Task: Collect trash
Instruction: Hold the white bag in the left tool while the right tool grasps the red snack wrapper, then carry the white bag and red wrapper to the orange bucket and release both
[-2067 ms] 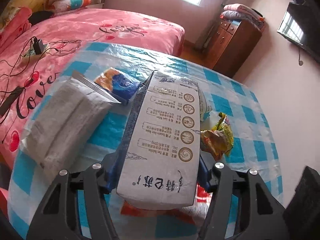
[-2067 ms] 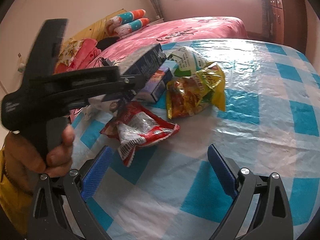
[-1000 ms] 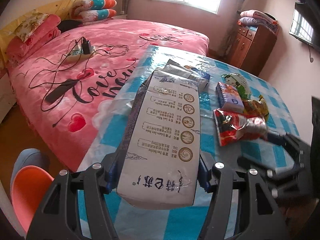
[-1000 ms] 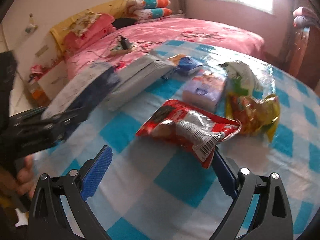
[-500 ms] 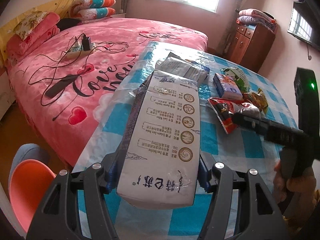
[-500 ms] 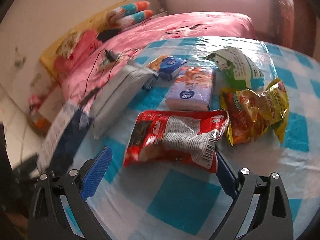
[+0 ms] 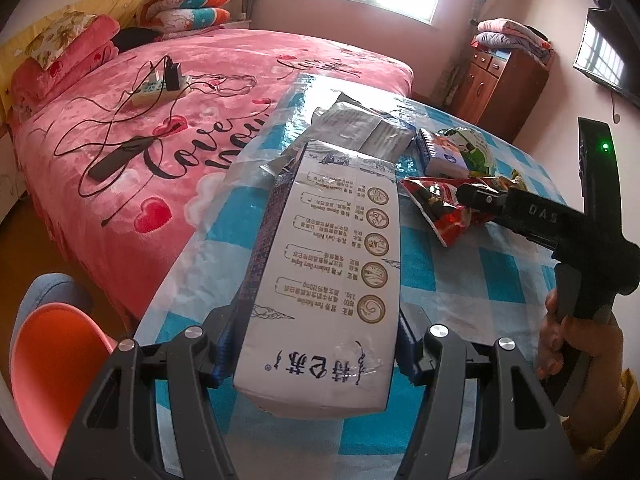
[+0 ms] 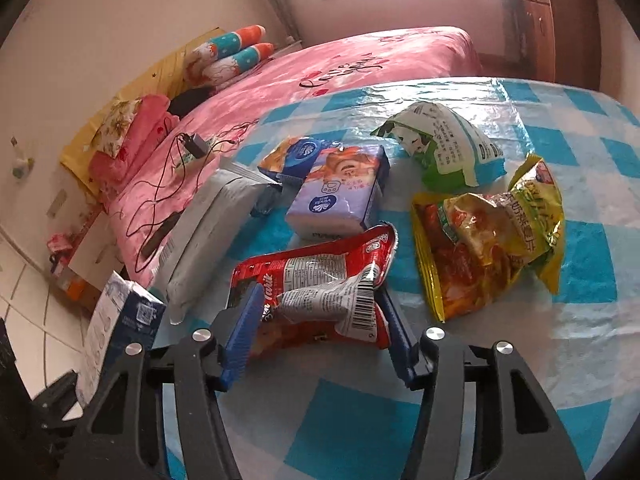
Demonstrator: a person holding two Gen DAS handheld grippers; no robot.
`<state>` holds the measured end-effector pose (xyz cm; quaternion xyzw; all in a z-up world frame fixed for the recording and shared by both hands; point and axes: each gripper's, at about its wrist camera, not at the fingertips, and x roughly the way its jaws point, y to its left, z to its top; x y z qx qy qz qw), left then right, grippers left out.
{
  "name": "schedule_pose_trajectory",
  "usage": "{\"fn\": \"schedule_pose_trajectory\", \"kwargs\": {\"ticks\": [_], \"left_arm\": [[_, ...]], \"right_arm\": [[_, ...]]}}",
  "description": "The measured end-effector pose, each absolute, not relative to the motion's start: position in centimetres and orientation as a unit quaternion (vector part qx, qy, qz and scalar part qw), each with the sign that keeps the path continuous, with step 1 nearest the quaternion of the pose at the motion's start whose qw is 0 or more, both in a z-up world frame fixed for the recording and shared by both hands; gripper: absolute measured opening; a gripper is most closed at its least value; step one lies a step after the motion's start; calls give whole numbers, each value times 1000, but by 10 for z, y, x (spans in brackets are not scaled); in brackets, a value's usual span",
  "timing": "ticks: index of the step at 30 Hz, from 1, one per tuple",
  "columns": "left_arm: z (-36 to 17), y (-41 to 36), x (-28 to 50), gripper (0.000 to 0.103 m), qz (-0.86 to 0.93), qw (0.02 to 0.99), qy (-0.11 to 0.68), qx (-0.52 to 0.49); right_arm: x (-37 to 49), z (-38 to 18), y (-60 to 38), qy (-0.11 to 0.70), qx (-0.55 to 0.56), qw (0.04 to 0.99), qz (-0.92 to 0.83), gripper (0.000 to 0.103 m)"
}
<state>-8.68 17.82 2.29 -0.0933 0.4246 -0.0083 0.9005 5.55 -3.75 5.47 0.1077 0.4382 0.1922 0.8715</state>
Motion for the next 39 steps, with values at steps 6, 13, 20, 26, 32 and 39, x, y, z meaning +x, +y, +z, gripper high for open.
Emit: {"fn": "schedule_pose_trajectory", "kwargs": {"ticks": [6,13,20,26,32,39], "left_arm": [[23,180,-92,63,-10,900,424,-99],[24,187,-99,63,-10,899,423,-111],[25,195,-111,63,-11,900,419,-123],[32,214,-126,63,0,902,409,-138],[36,252,-154,63,33,903,400,-153],[24,320,-203,63,105,891,402,-181]], "right_arm": [[46,57,-41,429,106,873,206,46],[20,65,-37,415,85,877,226,43],[-6,79,-29,409,85,874,251,42],[-26,94,-3,409,83,862,289,42],[-50,111,50,404,56,845,346,42],[-83,120,133,400,0,816,418,42]]}}
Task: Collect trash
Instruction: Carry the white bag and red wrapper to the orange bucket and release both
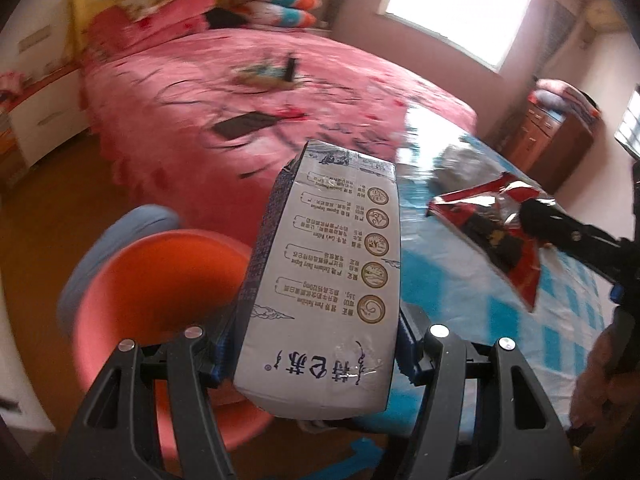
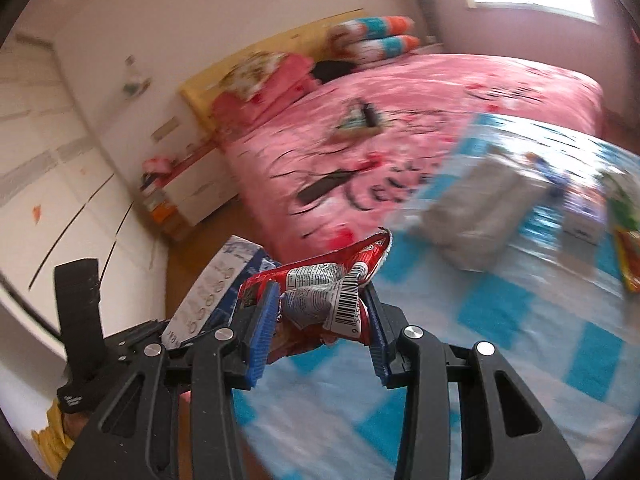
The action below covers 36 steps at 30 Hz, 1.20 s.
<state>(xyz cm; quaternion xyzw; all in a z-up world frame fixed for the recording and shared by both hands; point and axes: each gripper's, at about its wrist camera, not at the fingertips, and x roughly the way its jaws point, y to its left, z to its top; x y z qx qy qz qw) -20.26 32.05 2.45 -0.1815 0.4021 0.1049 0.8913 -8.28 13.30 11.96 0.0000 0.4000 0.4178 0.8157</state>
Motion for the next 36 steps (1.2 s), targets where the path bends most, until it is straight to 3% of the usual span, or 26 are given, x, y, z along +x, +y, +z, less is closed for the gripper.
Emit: {"fn": "schedule_pose_trajectory", "kwargs": {"ticks": [7,9,13,19,36], "left_arm": [[-5,385,-241,63,172,865,409,-235],[-16,399,-245,68,189,854,418,-247],[-26,413,-257,79,217,842,425,-253],[-22,410,-259,82,217,846,421,-244],[-6,369,-241,82,175,863,413,-233]], "right_arm": [[-118,104,219,400,-74,778,479,43],[-122,93,240,411,-86,764,490,46],[-129,79,254,424,-97,756,489,79],[-130,94,220,386,-102,796,454,92],[-116,108,110,345,-67,860,369,94]]}}
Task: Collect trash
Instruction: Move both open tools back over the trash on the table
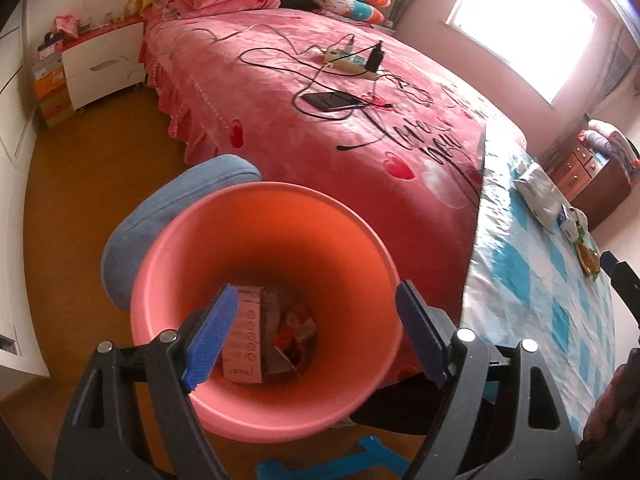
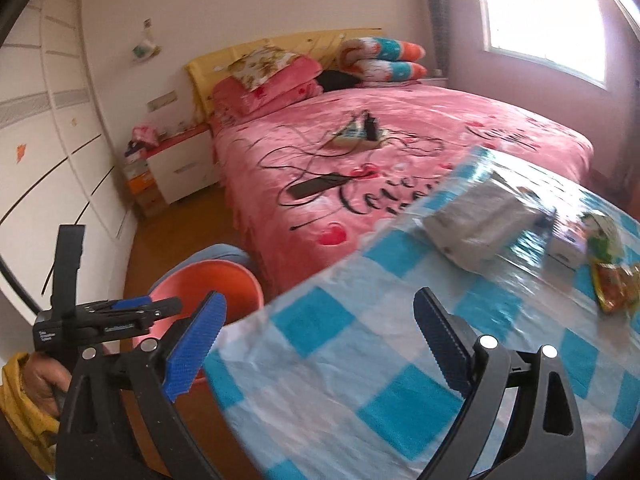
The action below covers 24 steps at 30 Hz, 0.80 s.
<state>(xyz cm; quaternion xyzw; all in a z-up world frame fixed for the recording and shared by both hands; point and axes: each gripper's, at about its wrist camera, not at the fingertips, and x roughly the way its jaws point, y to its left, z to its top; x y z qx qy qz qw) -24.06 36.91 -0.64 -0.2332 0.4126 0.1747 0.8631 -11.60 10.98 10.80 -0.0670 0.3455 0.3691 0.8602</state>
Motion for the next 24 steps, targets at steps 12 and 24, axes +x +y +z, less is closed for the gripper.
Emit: {"fn": "schedule_pose_trajectory", "kwargs": {"ticks": [12,24], "left_arm": [[18,332,-222,82,153,874,409,-213],[36,275,-184,82,110,885,420,-165]], "right_arm": [[-108,99,58,351,-26,869,347,94],[-93,96,12,353,16,877,326,94]]}}
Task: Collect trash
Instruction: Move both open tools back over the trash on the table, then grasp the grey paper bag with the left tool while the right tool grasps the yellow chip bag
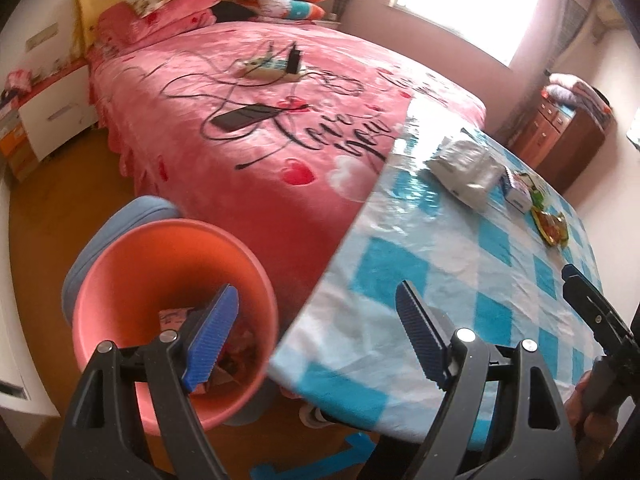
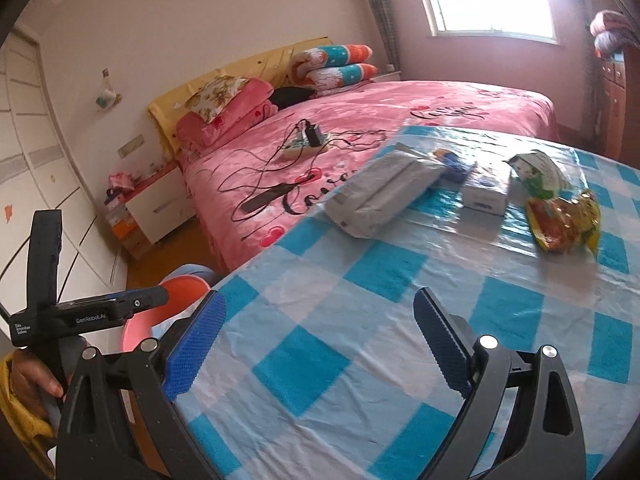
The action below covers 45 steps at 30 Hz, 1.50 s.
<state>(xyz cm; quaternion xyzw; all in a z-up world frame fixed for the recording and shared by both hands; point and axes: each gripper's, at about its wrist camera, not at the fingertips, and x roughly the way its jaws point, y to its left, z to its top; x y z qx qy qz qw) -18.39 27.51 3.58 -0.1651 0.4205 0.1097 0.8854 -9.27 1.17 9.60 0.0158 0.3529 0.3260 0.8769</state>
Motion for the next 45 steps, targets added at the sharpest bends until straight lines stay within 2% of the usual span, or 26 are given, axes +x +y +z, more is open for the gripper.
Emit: {"fn": "schedule_pose_trajectory", "kwargs": {"ticks": [29,37,45], "left_arm": [[64,144,-51,82,-29,913,406,-14],[60,133,8,82,-88,908,403,68],[44,144,47,82,-109,897,421,80]], "right_arm": [[-30,103,-104,388,107,885,235,94],[21,118,-137,415,103,881,200,94],[71,119,-138,429,93,875,203,94]]}}
